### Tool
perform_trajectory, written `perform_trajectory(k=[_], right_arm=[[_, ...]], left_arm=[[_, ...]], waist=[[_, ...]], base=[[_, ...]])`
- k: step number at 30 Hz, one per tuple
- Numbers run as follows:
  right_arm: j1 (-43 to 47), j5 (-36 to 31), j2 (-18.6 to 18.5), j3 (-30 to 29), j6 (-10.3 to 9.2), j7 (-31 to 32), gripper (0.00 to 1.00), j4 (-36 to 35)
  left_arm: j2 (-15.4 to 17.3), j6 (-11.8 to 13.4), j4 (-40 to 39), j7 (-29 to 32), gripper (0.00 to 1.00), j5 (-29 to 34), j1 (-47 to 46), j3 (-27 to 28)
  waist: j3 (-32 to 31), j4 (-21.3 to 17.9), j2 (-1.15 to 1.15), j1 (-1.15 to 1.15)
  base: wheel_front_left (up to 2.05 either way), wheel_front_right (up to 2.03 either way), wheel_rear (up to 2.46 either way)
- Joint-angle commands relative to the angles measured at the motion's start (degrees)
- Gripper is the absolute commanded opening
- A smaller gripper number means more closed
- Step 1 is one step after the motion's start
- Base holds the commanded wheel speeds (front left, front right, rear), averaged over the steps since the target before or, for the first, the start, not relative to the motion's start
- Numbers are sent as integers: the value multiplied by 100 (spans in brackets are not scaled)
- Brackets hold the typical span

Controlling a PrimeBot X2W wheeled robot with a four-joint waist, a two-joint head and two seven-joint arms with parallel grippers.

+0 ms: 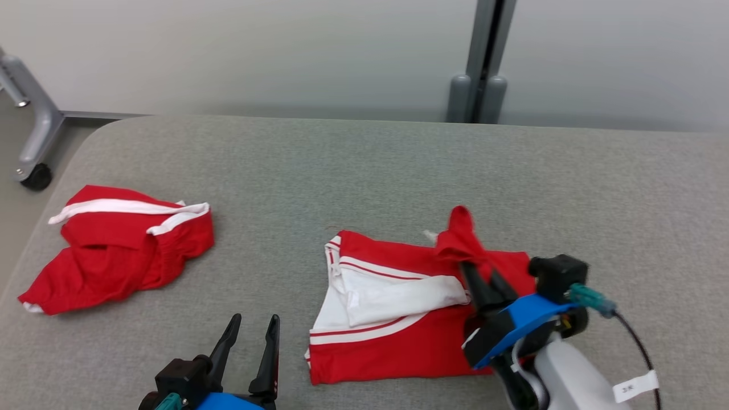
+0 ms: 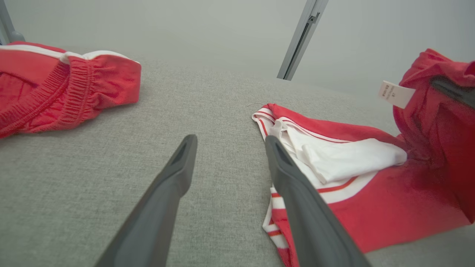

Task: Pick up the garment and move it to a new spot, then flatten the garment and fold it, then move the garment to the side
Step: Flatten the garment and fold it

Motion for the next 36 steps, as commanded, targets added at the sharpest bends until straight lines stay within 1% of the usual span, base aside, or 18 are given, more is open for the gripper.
perform_trajectory(k=[1,5,12,13,14,15,18,21,23,25,26,29,36], right_arm=[[-23,76,-17,195,0,42,0,-21],[-166,284,-18,754,0,59,0,132],[-539,610,-15,1363,0,-84,0,657],[-580,699,-15,1455,0,-100,39,720],[-628,779,-15,1524,0,-124,87,779],[-687,848,-17,1597,0,-158,100,809],[-799,1061,-18,1815,0,-225,100,856],[-860,1222,-19,1940,0,-272,100,856],[-862,1273,-18,1943,0,-291,100,854],[-862,1161,-21,1747,0,-295,100,784],[-862,1161,-21,1747,0,-295,100,784],[-645,773,-19,1222,0,-296,100,666],[76,-667,-14,-228,0,-295,100,300]], left_arm=[[10,-9,13,-13,100,-30,-52,-25],[13,-9,43,-13,100,-52,-79,-53],[51,-9,103,-13,100,-97,-154,-96],[51,-9,111,-13,100,-108,-161,-96],[54,-9,122,-13,100,-118,-165,-98],[56,-9,133,-13,100,-125,-171,-92],[80,-8,165,-14,100,-142,-222,-24],[77,-8,192,-13,100,-133,-241,75],[71,-9,184,-13,100,-86,-270,155],[74,-9,154,-13,100,-38,-288,212],[74,-9,154,-13,100,-38,-288,212],[70,-9,126,-13,100,55,-316,309],[74,-8,143,-13,100,425,-369,629]], waist=[[38,104,0,-1],[64,338,0,-1],[128,618,0,-1],[132,642,0,-1],[136,659,0,-1],[141,671,0,-1],[142,649,0,-1],[112,549,0,-1],[85,460,0,-1],[56,352,0,-1],[56,352,0,-1],[3,172,0,-1],[-92,-239,0,-1]], base=[[0,0,0],[0,0,0],[0,0,0],[0,0,0],[0,0,0],[0,0,0],[0,0,0],[0,0,0],[0,0,0],[0,0,0],[0,0,0],[0,0,0],[0,0,0]])
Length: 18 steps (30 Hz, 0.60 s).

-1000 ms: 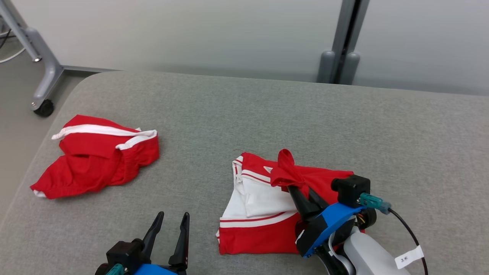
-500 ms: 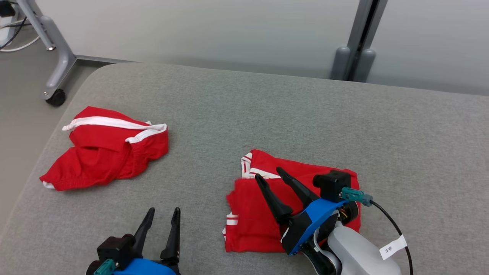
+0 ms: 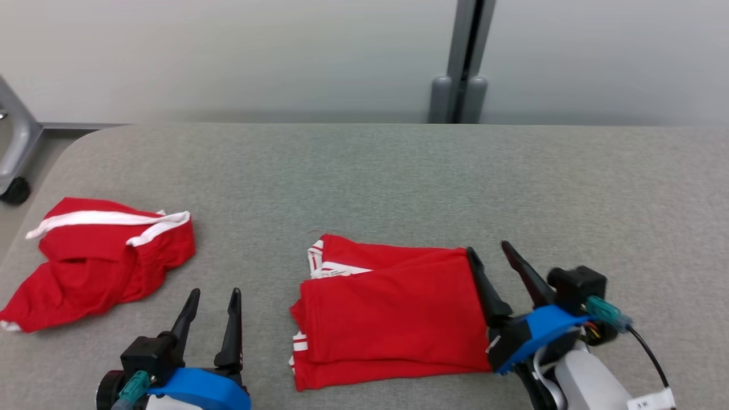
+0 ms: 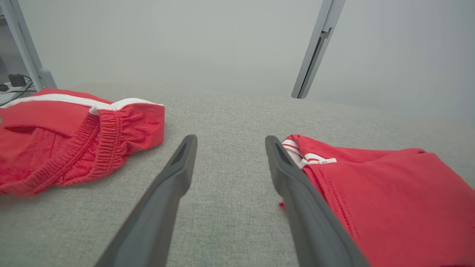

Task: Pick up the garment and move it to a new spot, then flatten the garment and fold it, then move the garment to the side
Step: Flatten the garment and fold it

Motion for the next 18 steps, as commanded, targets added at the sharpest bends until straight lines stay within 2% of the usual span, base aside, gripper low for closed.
perform_trajectory(k=[1,8,18], right_arm=[[117,-58,-11,-75,0,-17,100,-51],[744,-598,-9,-811,0,-17,100,-254],[1326,-1042,-9,-1128,0,-17,100,-380]], left_arm=[[9,-7,-3,-13,100,66,-14,36],[-105,-7,-11,-13,100,459,268,577],[-328,-7,16,-13,100,756,632,769]], waist=[[-64,-89,0,0],[-185,-493,0,0],[-393,-650,0,0]], base=[[0,0,0],[0,0,0],[0,0,0]])
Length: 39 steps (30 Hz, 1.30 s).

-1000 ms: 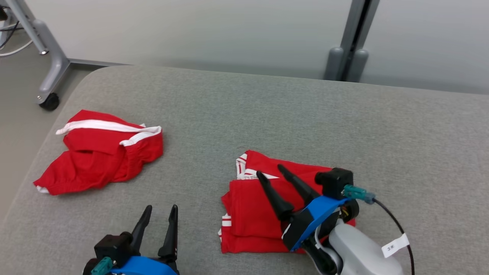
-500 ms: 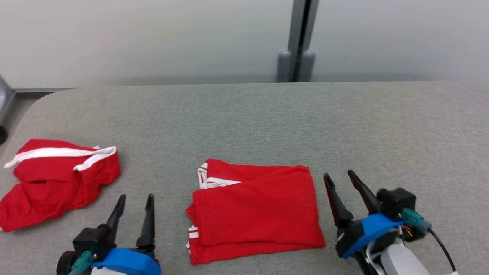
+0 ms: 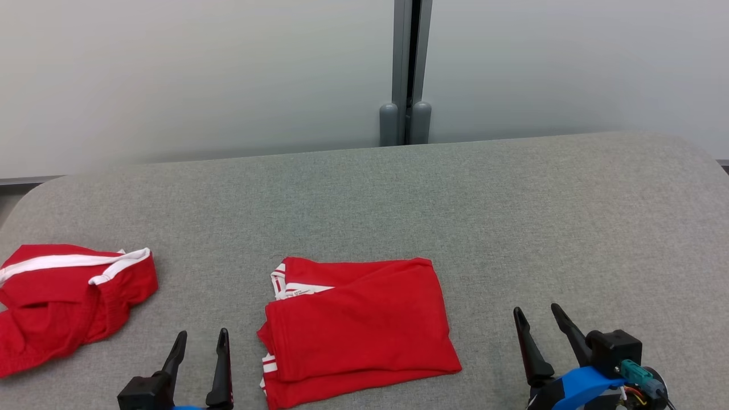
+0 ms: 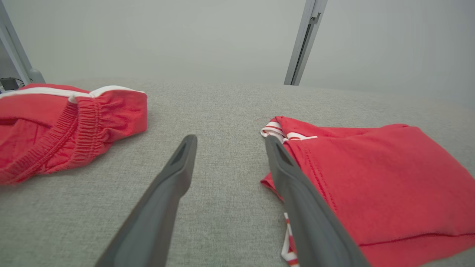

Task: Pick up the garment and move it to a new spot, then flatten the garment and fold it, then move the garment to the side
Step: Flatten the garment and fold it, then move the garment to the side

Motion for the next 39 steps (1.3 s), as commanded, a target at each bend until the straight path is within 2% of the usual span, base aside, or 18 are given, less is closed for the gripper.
perform_trajectory(k=[1,16,24,27,35,37,39], right_arm=[[87,-16,-8,-10,0,-17,100,-38],[-76,163,-7,164,0,-18,100,-57],[-640,277,-9,756,0,-18,100,315],[-908,431,-12,981,0,-17,100,595],[-1520,707,-5,1474,0,136,100,1995],[-1556,789,4,1626,1,196,0,2225],[-1619,791,0,1634,0,153,0,2400]], left_arm=[[-18,-7,-6,-13,100,38,47,40],[-72,-7,-23,-13,100,50,-56,-152],[33,-7,-35,-13,100,-124,-264,-437],[85,-7,-11,-13,100,-227,-350,-557],[244,-7,5,-13,100,-441,-439,-757],[270,-7,14,-13,100,-457,-438,-761],[270,-7,27,-13,100,-477,-460,-747]], waist=[[-10,-3,-1,1],[87,143,-1,1],[460,456,-1,1],[610,620,-1,1],[820,858,-1,1],[837,863,-1,1],[845,831,-1,1]], base=[[0,0,0],[0,0,0],[0,0,0],[0,0,0],[0,0,0],[0,0,0],[0,0,0]])
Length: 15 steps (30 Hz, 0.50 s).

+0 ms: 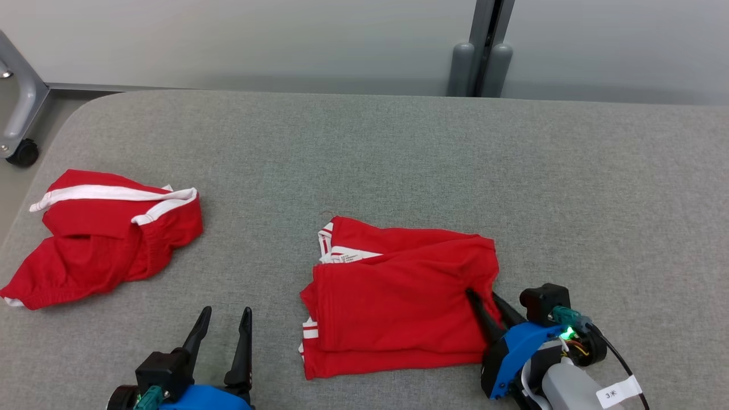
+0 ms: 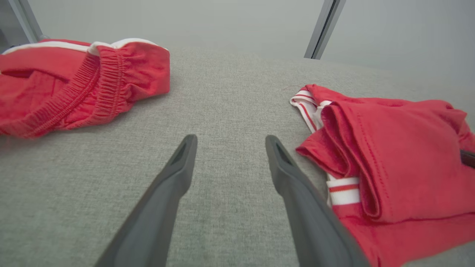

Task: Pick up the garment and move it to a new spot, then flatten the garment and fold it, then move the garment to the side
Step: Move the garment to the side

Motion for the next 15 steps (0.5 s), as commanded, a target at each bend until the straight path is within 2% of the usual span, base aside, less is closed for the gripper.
perform_trajectory(k=[1,4,9,10,15], right_arm=[[82,-20,5,3,-3,37,0,224],[73,44,-58,-136,-14,-15,0,400],[109,94,-77,-166,-34,-47,0,420],[109,94,-77,-166,-34,-47,0,420],[267,45,-56,-301,-33,-55,0,110]], left_arm=[[16,-7,-5,-13,100,-13,-97,-1],[-4,-7,-60,-13,100,-14,-124,-64],[-12,-7,-177,-13,100,-10,-148,-302],[-12,-7,-177,-13,100,-10,-148,-302],[22,-7,-305,-13,100,-24,-177,-557]], waist=[[-9,-58,0,0],[-44,-286,0,0],[-83,-938,0,0],[-83,-938,0,0],[-59,-1714,0,0]], base=[[0,0,0],[0,0,0],[0,0,0],[0,0,0],[0,0,0]])
